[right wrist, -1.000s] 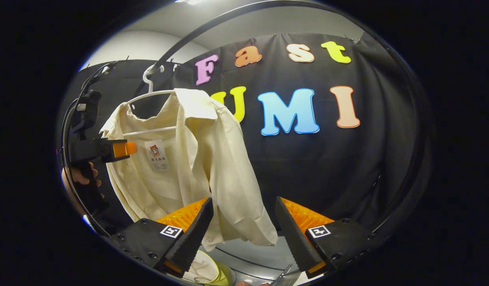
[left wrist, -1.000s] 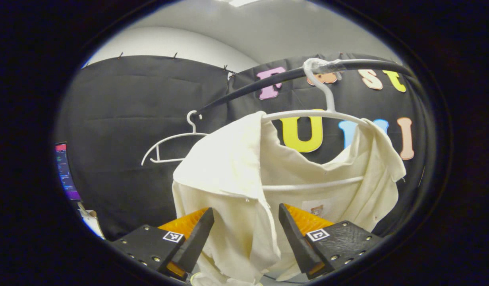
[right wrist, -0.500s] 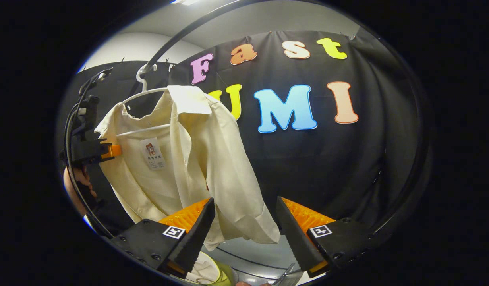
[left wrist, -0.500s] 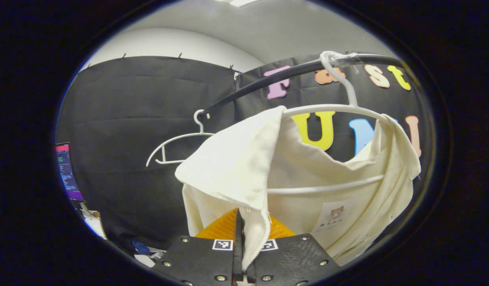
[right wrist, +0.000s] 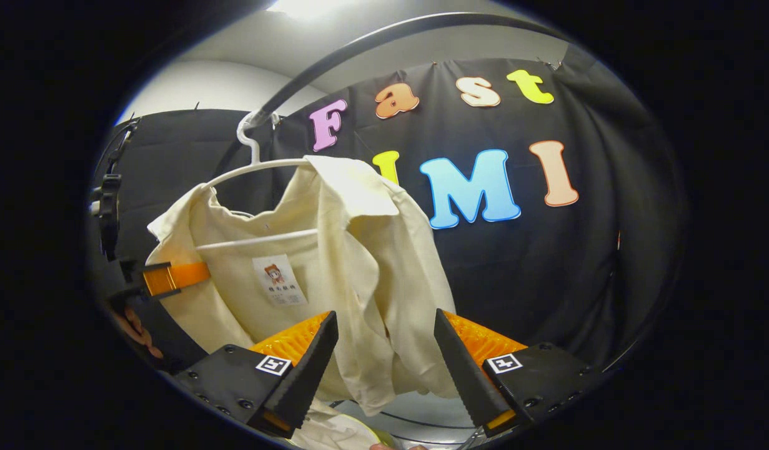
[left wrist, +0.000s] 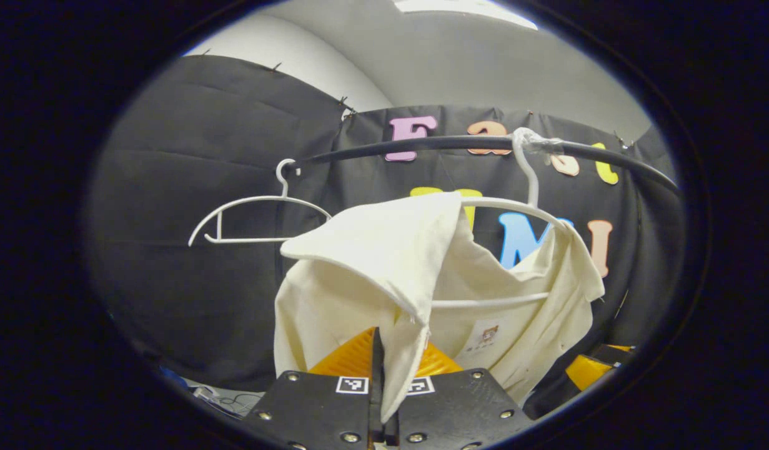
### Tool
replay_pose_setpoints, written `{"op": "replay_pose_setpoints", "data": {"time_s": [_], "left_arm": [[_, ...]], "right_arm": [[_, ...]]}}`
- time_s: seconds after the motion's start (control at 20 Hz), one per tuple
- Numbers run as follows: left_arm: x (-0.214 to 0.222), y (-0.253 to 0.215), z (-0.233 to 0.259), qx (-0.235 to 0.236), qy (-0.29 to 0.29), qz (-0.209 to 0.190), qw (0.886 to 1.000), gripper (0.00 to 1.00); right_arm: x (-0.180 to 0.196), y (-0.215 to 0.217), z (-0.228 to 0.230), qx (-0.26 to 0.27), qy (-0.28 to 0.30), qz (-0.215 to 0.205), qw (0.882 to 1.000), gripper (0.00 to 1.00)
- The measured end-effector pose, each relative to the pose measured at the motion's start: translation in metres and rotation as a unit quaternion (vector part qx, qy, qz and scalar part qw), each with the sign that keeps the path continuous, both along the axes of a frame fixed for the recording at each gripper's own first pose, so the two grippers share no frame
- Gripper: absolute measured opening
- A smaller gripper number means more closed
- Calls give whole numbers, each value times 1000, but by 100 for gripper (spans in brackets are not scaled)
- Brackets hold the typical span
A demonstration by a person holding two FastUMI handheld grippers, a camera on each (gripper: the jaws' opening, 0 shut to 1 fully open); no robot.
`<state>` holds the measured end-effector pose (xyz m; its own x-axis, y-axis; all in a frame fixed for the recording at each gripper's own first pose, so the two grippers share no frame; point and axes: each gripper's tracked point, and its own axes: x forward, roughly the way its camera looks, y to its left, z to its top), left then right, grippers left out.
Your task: Grasp the clothes on the hanger with both hands and then place them into the laundry hamper below.
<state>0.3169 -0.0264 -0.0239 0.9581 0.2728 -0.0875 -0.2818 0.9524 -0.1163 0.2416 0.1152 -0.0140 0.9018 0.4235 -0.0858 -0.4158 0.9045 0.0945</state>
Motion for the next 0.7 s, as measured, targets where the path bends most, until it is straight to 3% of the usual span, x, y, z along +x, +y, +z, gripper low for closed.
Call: {"op": "replay_pose_setpoints", "data": {"time_s": [0.4, 0.7], "left_arm": [[-8, -5, 7, -3, -15, -67, 998, 3], [-8, -6, 6, -3, -17, -85, 996, 4]], "right_arm": [[29, 54, 1, -12, -11, -26, 1000, 98], [56, 60, 4, -4, -14, -68, 998, 98]]}}
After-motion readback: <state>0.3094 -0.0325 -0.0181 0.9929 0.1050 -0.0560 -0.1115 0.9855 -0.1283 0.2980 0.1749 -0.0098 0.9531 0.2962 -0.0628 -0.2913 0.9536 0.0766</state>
